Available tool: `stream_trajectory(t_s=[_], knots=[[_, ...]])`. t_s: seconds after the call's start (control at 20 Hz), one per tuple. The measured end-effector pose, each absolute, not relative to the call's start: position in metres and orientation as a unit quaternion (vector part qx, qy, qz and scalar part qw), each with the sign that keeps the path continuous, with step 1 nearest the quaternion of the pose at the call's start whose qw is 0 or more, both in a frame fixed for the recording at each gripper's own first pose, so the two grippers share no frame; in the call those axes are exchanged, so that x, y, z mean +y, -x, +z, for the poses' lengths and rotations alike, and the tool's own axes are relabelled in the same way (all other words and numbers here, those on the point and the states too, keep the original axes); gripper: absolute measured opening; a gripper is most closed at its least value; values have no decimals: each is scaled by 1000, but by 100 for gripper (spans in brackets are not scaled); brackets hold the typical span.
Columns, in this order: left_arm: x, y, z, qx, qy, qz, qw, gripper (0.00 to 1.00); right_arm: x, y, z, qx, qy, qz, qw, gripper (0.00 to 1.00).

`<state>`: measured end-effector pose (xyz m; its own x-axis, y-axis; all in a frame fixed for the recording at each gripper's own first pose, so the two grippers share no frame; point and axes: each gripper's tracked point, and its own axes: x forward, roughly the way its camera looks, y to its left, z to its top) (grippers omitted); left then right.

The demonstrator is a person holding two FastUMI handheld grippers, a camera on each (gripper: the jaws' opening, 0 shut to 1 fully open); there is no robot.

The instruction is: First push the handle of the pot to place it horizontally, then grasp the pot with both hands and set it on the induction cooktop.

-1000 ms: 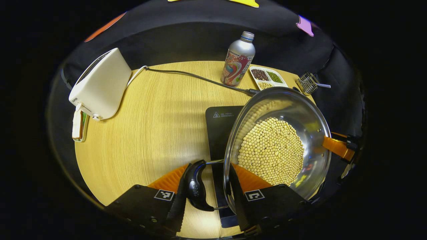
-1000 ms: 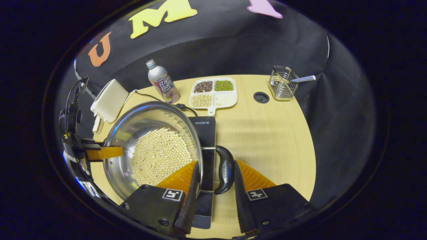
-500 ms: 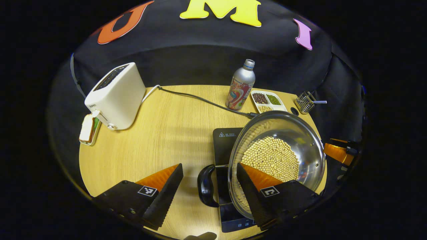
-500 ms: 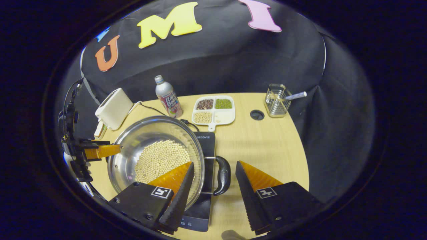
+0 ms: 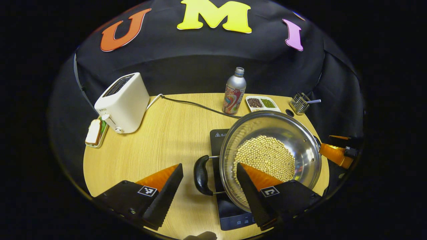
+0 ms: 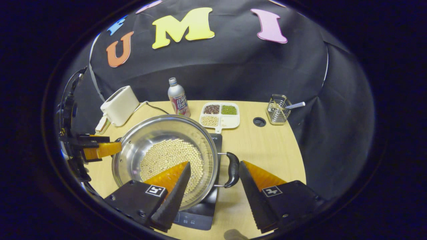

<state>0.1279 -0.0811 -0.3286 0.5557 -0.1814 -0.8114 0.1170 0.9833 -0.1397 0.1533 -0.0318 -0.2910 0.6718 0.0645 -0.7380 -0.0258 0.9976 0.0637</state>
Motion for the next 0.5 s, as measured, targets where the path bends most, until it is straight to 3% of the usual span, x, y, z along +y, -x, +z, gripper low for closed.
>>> stream_trajectory(t_s=[0.5], knots=[[-58, -127, -234, 349, 3, -73, 934, 96, 5, -142, -198, 306, -9, 51, 951, 90]])
